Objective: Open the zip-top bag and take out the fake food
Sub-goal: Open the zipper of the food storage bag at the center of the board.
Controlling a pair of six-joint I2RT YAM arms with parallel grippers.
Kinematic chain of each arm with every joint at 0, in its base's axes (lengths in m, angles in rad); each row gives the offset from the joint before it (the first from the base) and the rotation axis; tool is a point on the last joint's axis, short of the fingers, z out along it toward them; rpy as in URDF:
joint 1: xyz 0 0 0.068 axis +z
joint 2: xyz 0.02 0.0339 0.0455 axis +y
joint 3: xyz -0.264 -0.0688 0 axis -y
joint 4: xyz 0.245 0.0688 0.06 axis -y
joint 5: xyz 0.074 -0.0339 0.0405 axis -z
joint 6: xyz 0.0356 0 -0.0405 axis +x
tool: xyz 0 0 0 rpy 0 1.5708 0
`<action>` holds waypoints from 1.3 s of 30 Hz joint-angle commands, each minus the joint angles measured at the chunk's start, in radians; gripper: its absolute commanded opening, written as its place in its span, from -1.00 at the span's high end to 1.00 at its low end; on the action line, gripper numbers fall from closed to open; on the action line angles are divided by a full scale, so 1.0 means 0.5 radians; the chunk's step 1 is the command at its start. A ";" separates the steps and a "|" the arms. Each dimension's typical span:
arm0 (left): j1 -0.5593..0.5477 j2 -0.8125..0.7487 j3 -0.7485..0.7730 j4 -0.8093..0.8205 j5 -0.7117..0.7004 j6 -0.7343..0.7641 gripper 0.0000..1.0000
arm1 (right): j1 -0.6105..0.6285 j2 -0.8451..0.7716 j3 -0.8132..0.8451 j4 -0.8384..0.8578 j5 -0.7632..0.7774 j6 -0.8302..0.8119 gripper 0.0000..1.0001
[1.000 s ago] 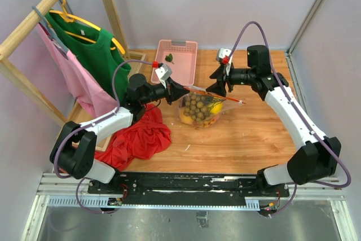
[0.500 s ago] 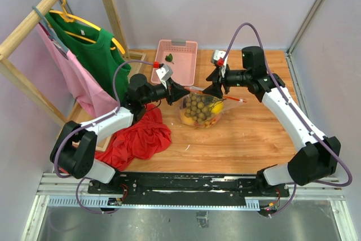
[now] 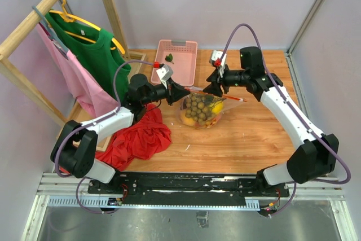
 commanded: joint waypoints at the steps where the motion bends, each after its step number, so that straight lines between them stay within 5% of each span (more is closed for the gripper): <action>1: -0.016 0.026 0.074 0.064 0.037 -0.015 0.99 | 0.069 0.044 0.033 -0.067 0.029 -0.017 0.01; 6: -0.016 0.035 0.070 0.085 0.034 -0.027 0.99 | 0.069 -0.053 -0.008 0.044 -0.219 0.005 -0.03; 26: -0.016 0.047 0.060 0.124 0.037 -0.052 0.99 | 0.076 0.073 0.036 -0.128 -0.116 -0.092 -0.03; 34: -0.016 0.052 0.059 0.125 0.035 -0.050 0.99 | 0.078 0.106 0.056 -0.115 -0.011 -0.088 0.16; 39: -0.016 0.062 0.058 0.133 0.040 -0.053 0.99 | 0.072 0.075 0.110 -0.244 -0.316 -0.211 0.11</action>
